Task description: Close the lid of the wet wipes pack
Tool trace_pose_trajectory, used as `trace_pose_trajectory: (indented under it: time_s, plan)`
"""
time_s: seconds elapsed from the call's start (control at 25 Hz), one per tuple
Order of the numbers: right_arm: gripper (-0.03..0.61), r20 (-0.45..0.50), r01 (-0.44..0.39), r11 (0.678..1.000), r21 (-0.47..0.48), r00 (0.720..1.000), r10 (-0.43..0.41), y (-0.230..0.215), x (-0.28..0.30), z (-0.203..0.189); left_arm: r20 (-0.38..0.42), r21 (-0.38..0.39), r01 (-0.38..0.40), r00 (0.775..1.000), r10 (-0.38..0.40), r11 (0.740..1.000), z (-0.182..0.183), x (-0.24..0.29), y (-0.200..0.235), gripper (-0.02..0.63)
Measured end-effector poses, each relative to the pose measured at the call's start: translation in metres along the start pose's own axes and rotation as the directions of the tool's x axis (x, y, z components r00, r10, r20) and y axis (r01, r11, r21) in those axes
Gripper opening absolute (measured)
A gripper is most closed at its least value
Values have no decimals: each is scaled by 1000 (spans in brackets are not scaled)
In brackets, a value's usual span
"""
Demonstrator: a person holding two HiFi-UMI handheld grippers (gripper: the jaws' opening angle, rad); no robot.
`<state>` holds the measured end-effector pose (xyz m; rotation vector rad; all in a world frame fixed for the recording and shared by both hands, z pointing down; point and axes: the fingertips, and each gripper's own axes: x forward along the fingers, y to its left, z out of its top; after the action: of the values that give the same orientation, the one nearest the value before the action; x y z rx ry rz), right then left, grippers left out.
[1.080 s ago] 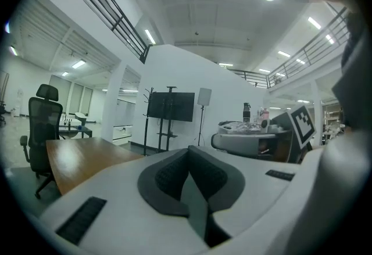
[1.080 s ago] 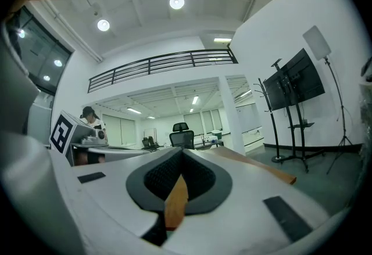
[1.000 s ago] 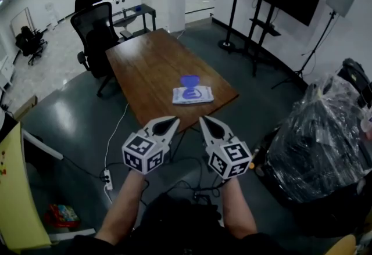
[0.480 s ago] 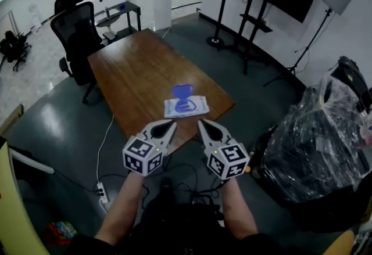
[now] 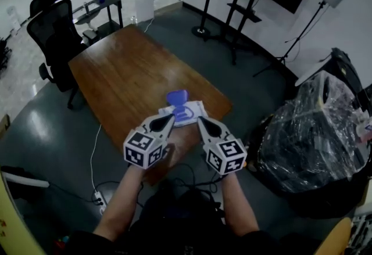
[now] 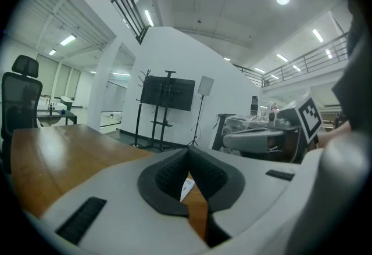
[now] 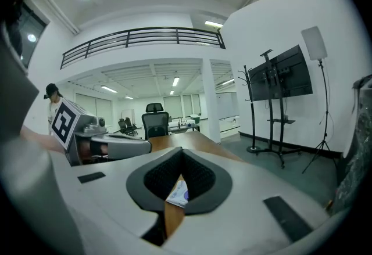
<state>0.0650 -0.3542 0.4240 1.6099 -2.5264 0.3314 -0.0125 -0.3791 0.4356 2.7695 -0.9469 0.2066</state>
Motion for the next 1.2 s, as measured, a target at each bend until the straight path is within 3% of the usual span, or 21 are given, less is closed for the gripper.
trace_pose_trajectory:
  time_s: [0.44, 0.68, 0.96, 1.2]
  plan:
    - [9, -142, -32, 999, 2, 989, 32, -61, 78, -39, -101, 14, -66, 993, 67, 998, -24, 76, 73, 6]
    - [9, -265, -94, 996, 6, 960, 93, -88, 114, -86, -158, 4, -123, 980, 122, 992, -45, 123, 109, 6]
    - [9, -366, -107, 993, 49, 923, 118, -111, 139, -129, -210, 10, -167, 964, 165, 986, -65, 157, 145, 9]
    - [9, -428, -100, 993, 68, 896, 120, -119, 146, -152, -285, -24, -129, 951, 117, 991, -84, 177, 161, 130]
